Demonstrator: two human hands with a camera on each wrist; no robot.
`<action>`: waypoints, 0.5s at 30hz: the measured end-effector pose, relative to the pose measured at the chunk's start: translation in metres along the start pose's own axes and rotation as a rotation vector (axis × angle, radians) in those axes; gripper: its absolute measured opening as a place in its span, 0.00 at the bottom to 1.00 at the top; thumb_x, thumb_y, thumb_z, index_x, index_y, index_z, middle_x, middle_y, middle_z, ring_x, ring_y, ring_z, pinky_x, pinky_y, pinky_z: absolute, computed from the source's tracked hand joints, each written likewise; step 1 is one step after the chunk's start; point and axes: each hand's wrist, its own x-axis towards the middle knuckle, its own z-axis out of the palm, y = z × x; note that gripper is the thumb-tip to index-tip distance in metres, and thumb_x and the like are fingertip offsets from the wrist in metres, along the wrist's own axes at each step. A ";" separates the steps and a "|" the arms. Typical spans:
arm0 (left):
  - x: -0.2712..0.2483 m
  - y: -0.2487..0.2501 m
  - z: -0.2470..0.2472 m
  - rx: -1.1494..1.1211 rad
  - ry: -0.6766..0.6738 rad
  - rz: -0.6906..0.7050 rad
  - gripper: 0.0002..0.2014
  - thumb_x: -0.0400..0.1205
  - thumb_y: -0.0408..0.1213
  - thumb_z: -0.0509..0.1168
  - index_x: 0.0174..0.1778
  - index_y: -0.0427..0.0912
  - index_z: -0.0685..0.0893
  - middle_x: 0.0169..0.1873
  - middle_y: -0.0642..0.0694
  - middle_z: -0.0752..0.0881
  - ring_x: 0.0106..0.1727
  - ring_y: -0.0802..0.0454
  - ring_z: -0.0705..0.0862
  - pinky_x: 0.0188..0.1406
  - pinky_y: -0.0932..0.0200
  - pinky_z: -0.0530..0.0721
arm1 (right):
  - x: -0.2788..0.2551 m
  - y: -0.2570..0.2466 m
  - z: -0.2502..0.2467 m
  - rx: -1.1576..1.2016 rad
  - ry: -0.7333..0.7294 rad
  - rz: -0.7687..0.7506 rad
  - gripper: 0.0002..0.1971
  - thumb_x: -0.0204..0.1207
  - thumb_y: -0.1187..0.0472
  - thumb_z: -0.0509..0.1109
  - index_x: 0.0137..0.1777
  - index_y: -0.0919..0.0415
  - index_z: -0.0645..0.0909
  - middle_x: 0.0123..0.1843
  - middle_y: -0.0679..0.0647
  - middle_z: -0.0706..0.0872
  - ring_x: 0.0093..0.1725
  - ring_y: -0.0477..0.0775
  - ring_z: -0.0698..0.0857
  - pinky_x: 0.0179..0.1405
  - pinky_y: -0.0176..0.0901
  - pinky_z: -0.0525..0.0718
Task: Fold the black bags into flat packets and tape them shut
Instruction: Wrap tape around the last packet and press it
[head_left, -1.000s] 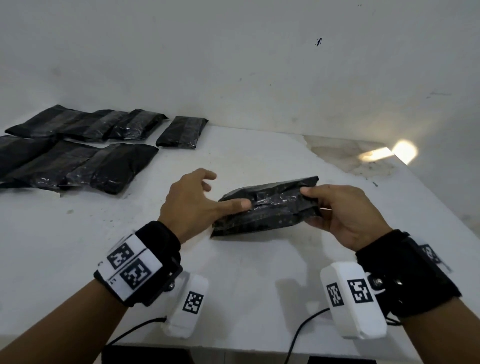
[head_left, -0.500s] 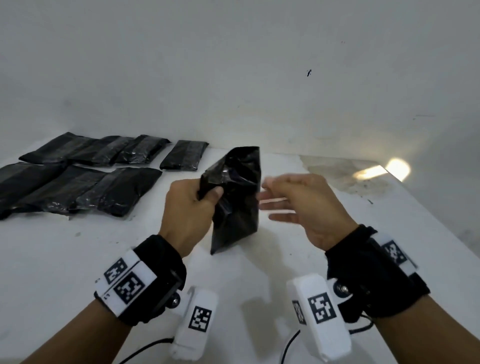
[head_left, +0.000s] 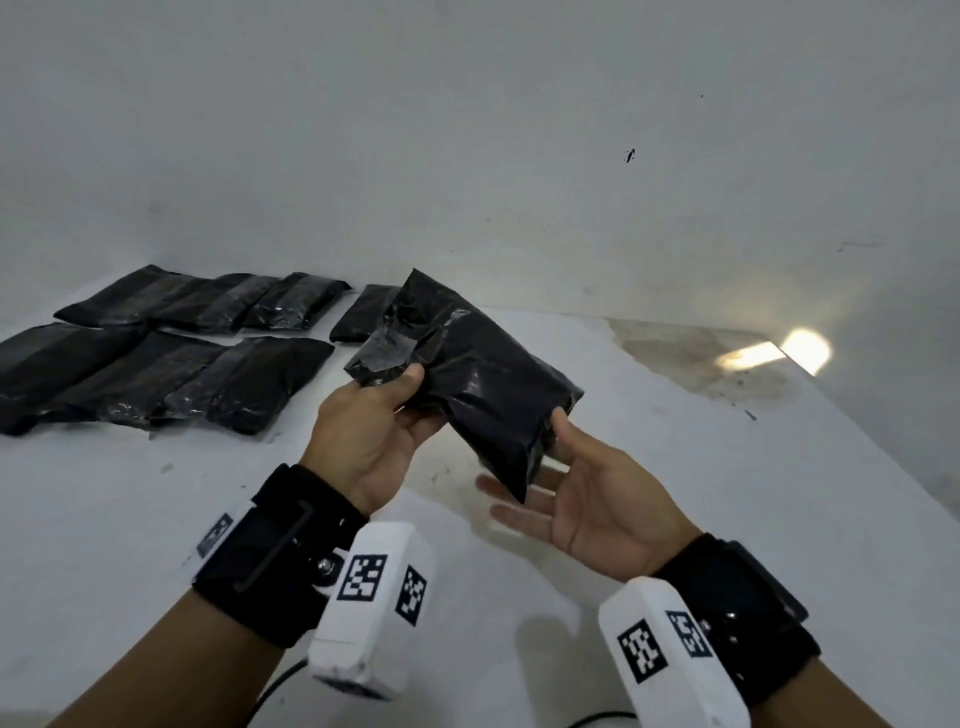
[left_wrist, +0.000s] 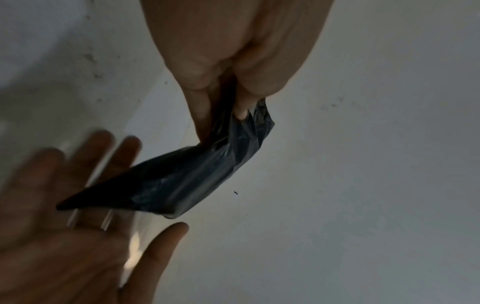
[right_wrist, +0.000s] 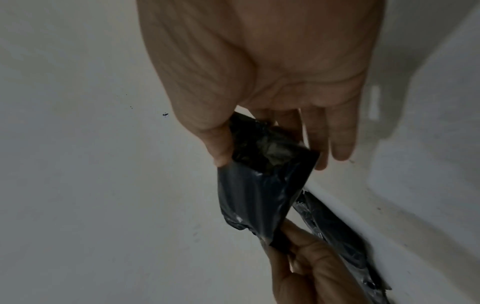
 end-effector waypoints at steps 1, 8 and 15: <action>0.000 0.000 -0.002 0.037 0.000 0.019 0.12 0.84 0.23 0.62 0.62 0.31 0.83 0.54 0.33 0.90 0.51 0.41 0.91 0.43 0.48 0.91 | 0.002 -0.001 0.001 0.035 0.002 -0.059 0.28 0.76 0.50 0.70 0.71 0.66 0.79 0.70 0.70 0.83 0.67 0.69 0.84 0.67 0.64 0.82; -0.010 0.021 -0.016 0.355 -0.019 0.006 0.09 0.82 0.40 0.68 0.43 0.38 0.90 0.40 0.41 0.92 0.41 0.45 0.91 0.43 0.48 0.90 | 0.008 -0.007 -0.008 -0.048 0.102 -0.311 0.25 0.72 0.57 0.72 0.67 0.69 0.82 0.61 0.64 0.89 0.50 0.55 0.91 0.43 0.45 0.91; -0.005 0.013 -0.028 0.570 0.065 0.096 0.07 0.81 0.28 0.69 0.37 0.31 0.86 0.41 0.33 0.91 0.41 0.42 0.90 0.41 0.51 0.92 | 0.012 -0.002 -0.015 -0.169 0.117 -0.433 0.21 0.69 0.65 0.74 0.62 0.73 0.85 0.54 0.67 0.91 0.47 0.58 0.93 0.41 0.44 0.90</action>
